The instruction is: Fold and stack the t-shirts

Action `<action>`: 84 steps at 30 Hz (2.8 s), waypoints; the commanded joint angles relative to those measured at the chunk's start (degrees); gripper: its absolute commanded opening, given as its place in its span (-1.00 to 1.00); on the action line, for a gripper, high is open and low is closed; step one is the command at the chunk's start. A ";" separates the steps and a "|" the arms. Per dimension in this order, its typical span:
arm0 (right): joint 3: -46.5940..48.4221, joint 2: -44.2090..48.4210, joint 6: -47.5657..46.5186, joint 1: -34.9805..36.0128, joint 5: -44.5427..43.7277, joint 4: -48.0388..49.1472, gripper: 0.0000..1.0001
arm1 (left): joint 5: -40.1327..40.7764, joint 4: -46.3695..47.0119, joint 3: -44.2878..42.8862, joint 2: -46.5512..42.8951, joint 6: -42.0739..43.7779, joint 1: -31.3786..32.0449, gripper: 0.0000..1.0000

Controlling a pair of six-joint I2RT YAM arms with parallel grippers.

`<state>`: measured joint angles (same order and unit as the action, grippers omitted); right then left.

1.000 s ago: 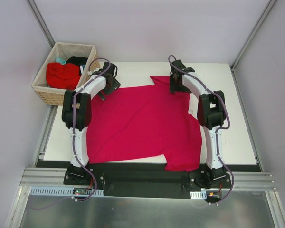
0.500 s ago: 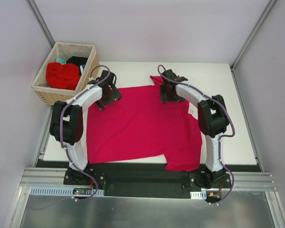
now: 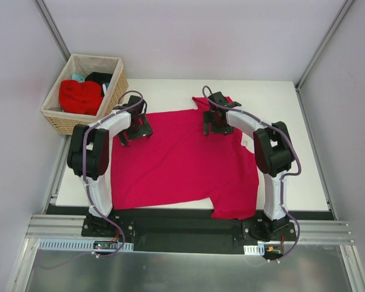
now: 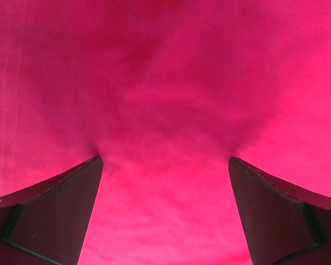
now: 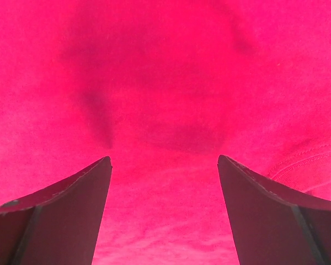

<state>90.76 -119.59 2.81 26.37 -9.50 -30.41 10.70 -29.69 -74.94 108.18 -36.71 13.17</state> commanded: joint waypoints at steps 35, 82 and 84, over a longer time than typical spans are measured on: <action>25.51 -17.60 9.76 -14.59 7.56 -13.00 0.62 | -12.18 -4.14 -38.69 27.42 2.17 -0.78 0.83; -33.08 52.59 6.68 -6.07 -7.28 1.41 0.65 | -14.03 7.63 16.54 -30.12 1.12 -1.57 0.90; -38.43 59.25 6.77 -6.07 -7.29 2.02 0.66 | -13.78 9.11 20.16 -33.11 -0.03 -1.57 0.90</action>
<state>60.38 -68.34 7.79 19.84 -11.53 -27.27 -5.32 -21.43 -62.30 79.22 -34.63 11.29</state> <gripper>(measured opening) 0.829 0.952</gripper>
